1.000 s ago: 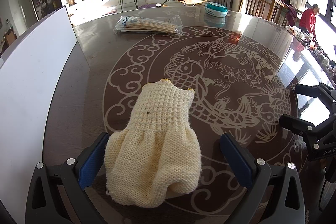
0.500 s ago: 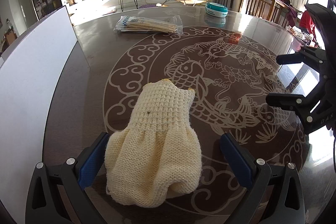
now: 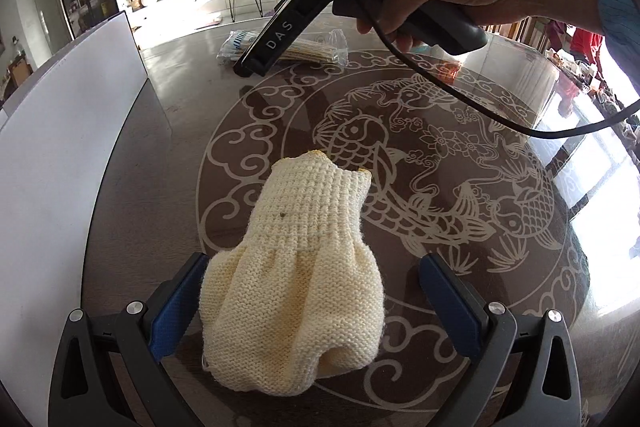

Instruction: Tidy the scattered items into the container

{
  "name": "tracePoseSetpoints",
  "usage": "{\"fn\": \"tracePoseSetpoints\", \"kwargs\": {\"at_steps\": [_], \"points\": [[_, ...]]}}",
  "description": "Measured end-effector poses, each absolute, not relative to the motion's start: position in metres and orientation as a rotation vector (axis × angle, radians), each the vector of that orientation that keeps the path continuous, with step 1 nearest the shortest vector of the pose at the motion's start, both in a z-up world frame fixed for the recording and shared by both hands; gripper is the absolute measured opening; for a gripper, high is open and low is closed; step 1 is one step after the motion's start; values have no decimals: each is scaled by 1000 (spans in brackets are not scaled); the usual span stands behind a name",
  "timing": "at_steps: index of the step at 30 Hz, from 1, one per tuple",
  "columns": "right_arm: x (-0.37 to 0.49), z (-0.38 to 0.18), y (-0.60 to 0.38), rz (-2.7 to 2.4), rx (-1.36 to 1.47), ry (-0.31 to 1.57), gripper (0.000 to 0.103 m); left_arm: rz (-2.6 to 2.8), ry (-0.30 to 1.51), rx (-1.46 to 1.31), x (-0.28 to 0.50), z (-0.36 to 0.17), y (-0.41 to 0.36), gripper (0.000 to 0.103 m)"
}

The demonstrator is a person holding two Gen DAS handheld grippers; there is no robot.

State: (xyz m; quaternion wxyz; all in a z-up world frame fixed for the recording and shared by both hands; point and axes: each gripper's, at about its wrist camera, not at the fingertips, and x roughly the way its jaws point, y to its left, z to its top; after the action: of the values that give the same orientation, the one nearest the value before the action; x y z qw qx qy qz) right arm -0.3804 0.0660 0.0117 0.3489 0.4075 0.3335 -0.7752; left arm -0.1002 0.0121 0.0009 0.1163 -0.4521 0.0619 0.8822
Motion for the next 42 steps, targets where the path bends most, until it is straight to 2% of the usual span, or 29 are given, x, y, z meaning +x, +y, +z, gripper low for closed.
{"fn": "tracePoseSetpoints", "kwargs": {"at_steps": [1, 3, 4, 5, 6, 11, 16, 21, 24, 26, 27, 29, 34, 35, 37, 42], "points": [[-390, 11, 70, -2019, 1096, 768, 97, 2583, 181, -1324, -100, 1, 12, 103], [-405, 10, 82, -2048, 1180, 597, 76, 2583, 181, -1324, -101, 1, 11, 103], [-409, 11, 91, -2054, 1216, 513, 57, 2584, 181, -1324, -101, 1, 11, 103], [-410, 14, 100, -2080, 1230, 474, 43, 2583, 180, -1324, -102, 1, 11, 103], [-409, 15, 107, -2089, 1250, 451, 39, 2583, 179, -1324, -102, 1, 10, 103], [-366, 21, 153, -2131, 1305, 499, 37, 2584, 179, -1323, -103, 1, 9, 103], [-272, 26, 226, -2212, 1378, 446, 37, 2585, 180, -1323, -102, 1, 8, 103], [-152, 19, 300, -2428, 1342, 257, 38, 2585, 180, -1324, -103, 1, 8, 103], [-102, 20, 320, -2525, 1312, 130, 38, 2585, 181, -1324, -103, 1, 8, 103], [-83, 22, 319, -2575, 1296, 104, 41, 2587, 183, -1324, -103, 1, 8, 103], [-77, 22, 318, -2595, 1294, 105, 46, 2587, 183, -1324, -103, 1, 7, 103], [-75, 22, 318, -2596, 1298, 95, 75, 2587, 183, -1324, -103, 1, 7, 103], [-84, 12, 301, -2560, 1328, 219, 93, 2587, 178, -1324, -104, 1, 6, 103], [-82, 10, 299, -2546, 1326, 208, 99, 2586, 178, -1324, -105, 1, 5, 103], [-83, 7, 296, -2534, 1319, 210, 103, 2586, 177, -1324, -105, 1, 5, 103], [-81, 6, 294, -2540, 1310, 216, 103, 2584, 174, -1324, -105, 1, 5, 103]]}}
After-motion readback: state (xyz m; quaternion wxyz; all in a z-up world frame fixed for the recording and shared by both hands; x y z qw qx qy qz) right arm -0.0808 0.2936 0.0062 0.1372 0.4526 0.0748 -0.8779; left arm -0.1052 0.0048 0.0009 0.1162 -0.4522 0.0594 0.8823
